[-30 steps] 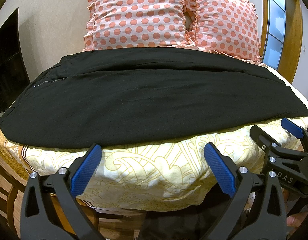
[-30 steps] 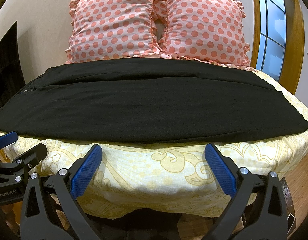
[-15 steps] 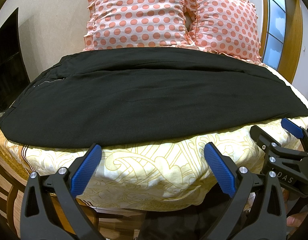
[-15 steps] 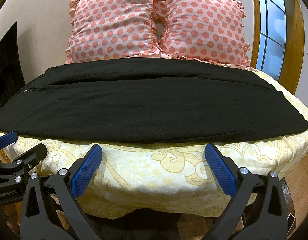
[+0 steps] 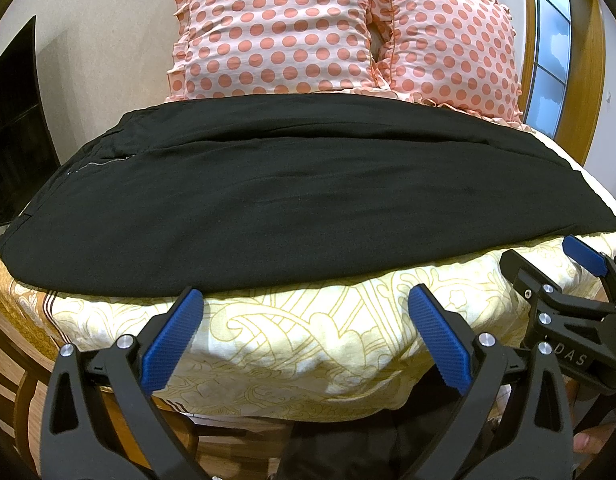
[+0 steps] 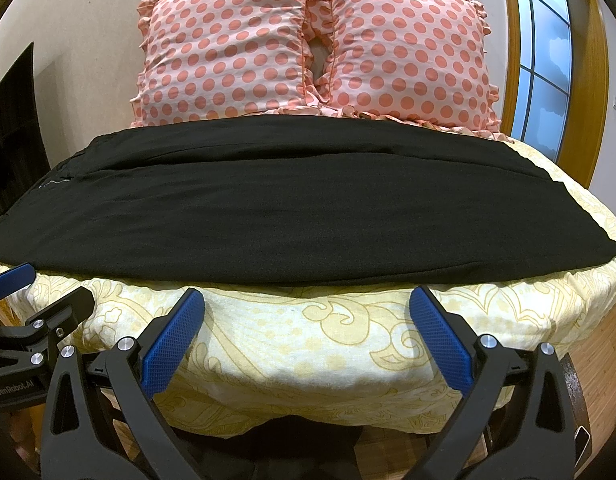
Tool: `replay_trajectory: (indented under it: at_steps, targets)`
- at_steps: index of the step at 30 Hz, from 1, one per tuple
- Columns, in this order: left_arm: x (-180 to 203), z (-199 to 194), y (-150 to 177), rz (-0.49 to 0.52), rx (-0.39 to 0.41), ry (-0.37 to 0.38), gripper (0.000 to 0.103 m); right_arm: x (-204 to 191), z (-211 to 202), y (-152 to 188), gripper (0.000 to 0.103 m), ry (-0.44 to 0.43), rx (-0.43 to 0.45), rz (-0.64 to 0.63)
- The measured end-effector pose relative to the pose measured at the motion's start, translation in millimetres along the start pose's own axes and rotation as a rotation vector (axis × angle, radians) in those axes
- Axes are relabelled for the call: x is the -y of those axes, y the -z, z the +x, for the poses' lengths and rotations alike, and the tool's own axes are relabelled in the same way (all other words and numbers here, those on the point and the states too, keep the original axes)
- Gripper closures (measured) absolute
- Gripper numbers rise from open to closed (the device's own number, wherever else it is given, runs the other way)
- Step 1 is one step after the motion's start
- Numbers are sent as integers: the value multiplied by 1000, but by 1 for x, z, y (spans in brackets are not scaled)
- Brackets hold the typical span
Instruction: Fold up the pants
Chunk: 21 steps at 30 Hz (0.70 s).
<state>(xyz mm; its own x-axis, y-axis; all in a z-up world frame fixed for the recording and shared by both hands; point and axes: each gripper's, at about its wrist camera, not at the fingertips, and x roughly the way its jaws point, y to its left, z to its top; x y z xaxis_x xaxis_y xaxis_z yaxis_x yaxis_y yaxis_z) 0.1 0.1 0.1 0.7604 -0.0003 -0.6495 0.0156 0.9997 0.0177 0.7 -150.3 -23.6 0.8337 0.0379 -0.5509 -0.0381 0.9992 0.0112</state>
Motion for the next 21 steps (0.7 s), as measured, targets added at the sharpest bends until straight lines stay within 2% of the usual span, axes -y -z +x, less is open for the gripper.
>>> replay_trajectory:
  at_steps: [18,21]
  targets:
    - [0,0,0,1,0,0,2,-3,-1,-1,1,-1,-3,0]
    - [-1,-1,0,10,-10,10,2,-1,-2,-3,1,-22,-17,-11]
